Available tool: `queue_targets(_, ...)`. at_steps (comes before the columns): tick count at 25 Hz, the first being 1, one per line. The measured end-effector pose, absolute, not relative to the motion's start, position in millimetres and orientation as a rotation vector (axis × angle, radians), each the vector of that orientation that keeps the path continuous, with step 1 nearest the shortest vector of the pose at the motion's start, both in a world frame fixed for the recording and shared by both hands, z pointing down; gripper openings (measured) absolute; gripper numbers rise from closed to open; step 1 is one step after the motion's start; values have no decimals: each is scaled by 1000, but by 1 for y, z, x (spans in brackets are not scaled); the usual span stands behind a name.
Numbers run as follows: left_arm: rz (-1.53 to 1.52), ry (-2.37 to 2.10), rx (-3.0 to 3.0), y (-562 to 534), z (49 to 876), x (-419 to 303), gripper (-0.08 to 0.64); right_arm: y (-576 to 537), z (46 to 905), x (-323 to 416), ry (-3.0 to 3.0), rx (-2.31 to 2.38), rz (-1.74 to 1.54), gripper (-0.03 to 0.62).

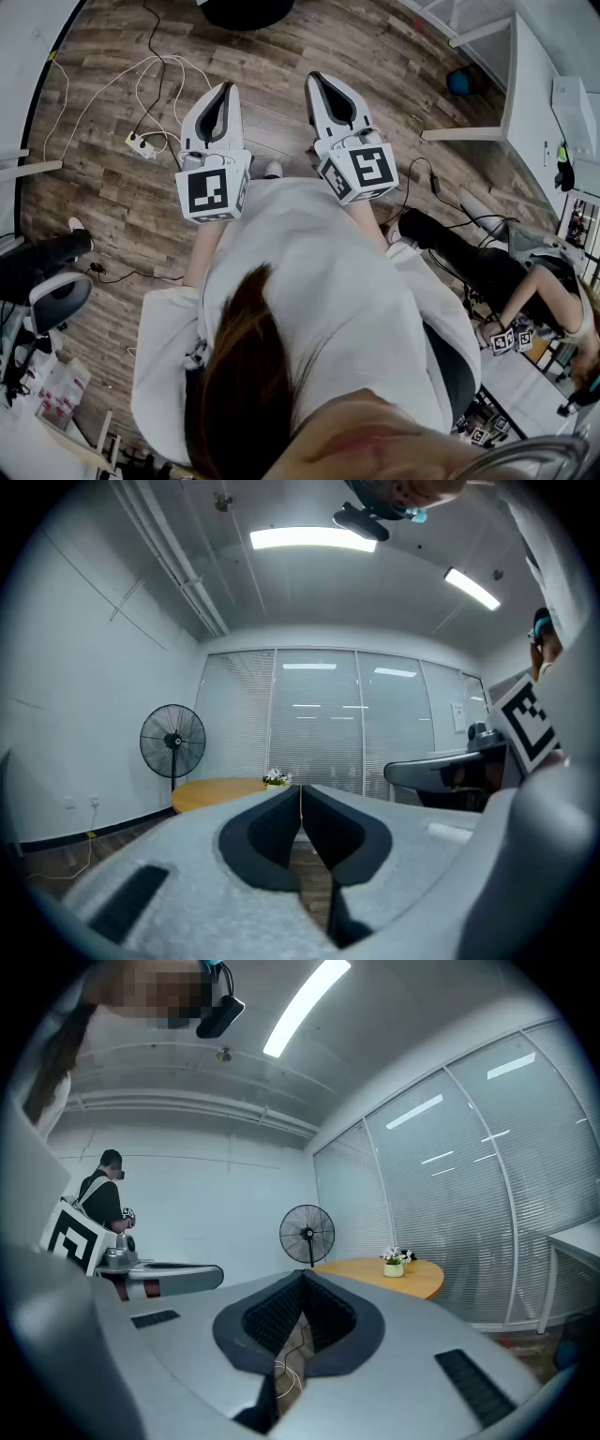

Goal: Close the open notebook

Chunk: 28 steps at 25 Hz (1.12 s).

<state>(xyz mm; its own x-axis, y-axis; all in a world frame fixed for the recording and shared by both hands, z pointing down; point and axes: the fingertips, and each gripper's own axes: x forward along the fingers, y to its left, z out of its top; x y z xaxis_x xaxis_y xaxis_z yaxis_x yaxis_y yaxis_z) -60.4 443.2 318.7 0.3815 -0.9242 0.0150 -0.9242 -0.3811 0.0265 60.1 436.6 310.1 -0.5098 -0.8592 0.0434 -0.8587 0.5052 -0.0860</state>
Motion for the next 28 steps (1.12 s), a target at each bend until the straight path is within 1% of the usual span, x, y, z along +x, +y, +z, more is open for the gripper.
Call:
queue_targets(19, 2, -1737, 2597, 454, 318, -43, 18, 448, 309, 78, 2725, -1509, -140, 2)
queue_targets(28, 36, -1708, 2609, 446, 326, -36, 18, 440, 319, 90, 2689, -1547, -204, 3)
